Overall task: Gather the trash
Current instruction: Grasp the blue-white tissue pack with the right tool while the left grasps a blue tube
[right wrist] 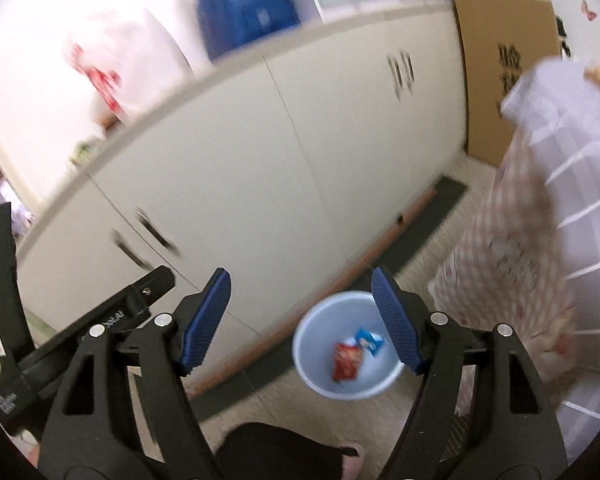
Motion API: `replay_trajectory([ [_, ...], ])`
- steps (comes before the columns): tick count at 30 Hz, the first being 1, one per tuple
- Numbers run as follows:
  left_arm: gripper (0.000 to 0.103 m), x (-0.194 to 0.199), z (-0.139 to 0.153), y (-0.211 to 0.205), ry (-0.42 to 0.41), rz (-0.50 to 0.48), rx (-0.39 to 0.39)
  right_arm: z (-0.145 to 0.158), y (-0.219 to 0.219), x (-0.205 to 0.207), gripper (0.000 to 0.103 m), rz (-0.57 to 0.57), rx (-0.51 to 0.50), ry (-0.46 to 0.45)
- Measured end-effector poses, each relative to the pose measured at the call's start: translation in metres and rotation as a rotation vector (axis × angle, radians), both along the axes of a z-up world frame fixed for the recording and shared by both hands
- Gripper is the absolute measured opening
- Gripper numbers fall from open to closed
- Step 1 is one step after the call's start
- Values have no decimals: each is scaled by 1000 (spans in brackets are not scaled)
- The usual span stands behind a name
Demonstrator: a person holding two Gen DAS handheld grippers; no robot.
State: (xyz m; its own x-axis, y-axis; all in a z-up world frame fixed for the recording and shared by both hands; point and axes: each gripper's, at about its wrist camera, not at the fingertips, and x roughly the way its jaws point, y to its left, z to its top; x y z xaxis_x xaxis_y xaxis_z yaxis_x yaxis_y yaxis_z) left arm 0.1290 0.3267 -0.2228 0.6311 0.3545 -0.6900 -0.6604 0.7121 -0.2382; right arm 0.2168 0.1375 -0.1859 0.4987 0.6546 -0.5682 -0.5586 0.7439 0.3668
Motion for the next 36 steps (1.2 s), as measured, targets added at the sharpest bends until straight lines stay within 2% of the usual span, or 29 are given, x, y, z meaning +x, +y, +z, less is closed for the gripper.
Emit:
replay_trajectory([
  [2,71,-4,26,-17,-61,-28,29,25,-17,-11,73,-13,38,-46],
  [5,75,2,56,-50,-116,-100,51,58,-59,-22,75,-118,51,-113],
  [7,75,15,70,-76,-128,-154,69,69,-88,-23,76,-183,64,-140],
  [10,76,41,85,-123,-128,-292,73,85,-148,-19,77,-322,55,-186],
  [13,76,76,89,-177,-102,-460,57,84,-212,-5,77,-470,15,-213],
  [17,76,126,78,-243,-40,-657,18,69,-308,4,77,-673,44,-151],
  [21,76,164,61,-284,24,-729,-1,45,-389,10,77,-836,127,-45],
  [27,76,184,50,-322,43,-795,50,9,-445,37,77,-899,231,92],
  [29,67,195,45,-332,67,-807,80,1,-454,47,77,-900,260,127],
  [31,49,203,42,-333,89,-808,81,-2,-458,60,77,-878,296,149],
  [35,40,217,36,-330,117,-812,83,-4,-462,81,77,-845,312,164],
  [36,36,219,36,-330,120,-812,97,-4,-461,87,73,-841,299,168],
])
